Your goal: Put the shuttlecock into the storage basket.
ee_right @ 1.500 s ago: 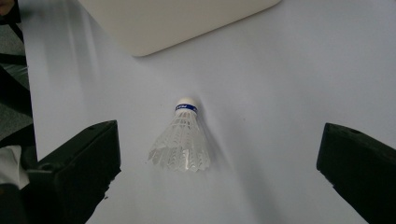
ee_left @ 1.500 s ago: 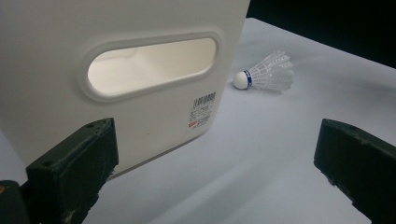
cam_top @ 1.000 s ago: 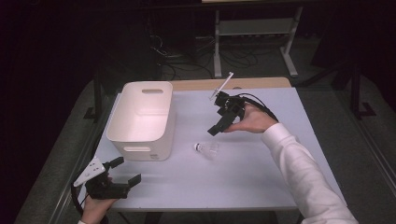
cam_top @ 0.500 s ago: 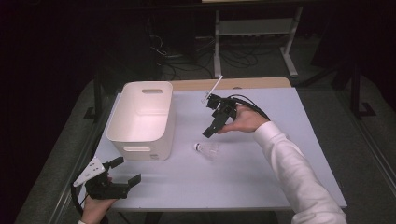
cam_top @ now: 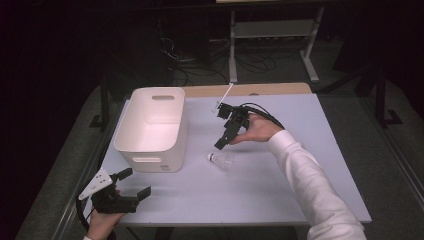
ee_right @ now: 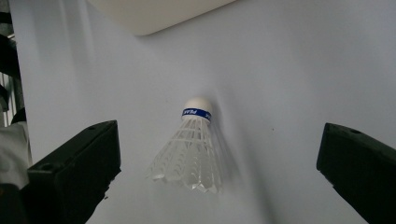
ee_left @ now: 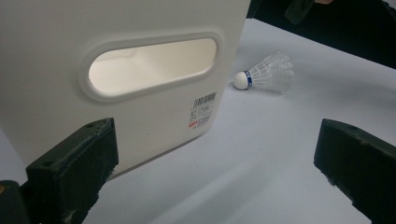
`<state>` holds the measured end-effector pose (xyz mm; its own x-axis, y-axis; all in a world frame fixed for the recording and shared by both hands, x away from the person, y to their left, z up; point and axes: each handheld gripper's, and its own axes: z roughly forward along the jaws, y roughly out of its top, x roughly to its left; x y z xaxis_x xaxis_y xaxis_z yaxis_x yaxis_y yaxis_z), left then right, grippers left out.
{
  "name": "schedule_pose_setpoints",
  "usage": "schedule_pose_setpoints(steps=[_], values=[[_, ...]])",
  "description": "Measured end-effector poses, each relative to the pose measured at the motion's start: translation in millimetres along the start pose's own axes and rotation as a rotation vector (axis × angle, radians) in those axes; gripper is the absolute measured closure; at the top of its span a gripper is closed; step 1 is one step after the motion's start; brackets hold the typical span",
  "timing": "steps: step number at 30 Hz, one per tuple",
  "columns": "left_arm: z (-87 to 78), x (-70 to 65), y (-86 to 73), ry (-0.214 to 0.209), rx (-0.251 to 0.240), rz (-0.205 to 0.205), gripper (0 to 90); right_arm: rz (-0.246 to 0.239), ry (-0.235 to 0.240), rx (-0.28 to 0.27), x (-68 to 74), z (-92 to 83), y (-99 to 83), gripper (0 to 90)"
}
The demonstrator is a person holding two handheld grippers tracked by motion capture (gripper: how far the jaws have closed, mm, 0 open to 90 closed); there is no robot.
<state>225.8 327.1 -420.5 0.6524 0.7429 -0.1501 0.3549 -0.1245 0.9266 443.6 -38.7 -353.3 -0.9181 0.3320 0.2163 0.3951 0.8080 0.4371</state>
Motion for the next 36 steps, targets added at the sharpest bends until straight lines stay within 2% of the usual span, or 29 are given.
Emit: schedule_pose_setpoints(steps=[10,11,12,20,21,28,34,36], values=[[0.4,-0.7,-0.2,-0.001,-0.01,-0.014,0.0,-0.005,0.025,0.02,0.1,12.0,3.1,0.0],[0.3,-0.7,-0.2,-0.002,-0.01,-0.014,0.0,0.0,0.032,0.029,0.6,14.2,3.7,7.5],[0.3,-0.8,-0.2,-0.002,-0.01,-0.015,0.0,-0.001,0.037,0.036,0.9,15.3,4.1,8.1],[-0.1,-0.6,-0.2,-0.002,-0.007,-0.011,0.0,-0.005,0.056,0.052,3.3,24.2,6.4,7.6],[-0.1,-0.5,-0.2,-0.003,-0.007,-0.009,0.0,-0.019,0.06,0.052,2.7,27.2,7.2,7.4],[-0.5,-0.7,-0.1,-0.005,-0.008,-0.006,0.0,-0.004,0.06,0.074,4.3,35.3,9.2,6.0],[-1.3,0.2,0.0,-0.006,0.002,0.01,0.0,-0.01,0.06,0.084,4.5,41.3,11.0,5.9],[-1.2,-0.4,0.0,-0.008,-0.003,0.002,0.0,-0.012,0.062,0.087,4.4,42.1,11.3,5.9]])
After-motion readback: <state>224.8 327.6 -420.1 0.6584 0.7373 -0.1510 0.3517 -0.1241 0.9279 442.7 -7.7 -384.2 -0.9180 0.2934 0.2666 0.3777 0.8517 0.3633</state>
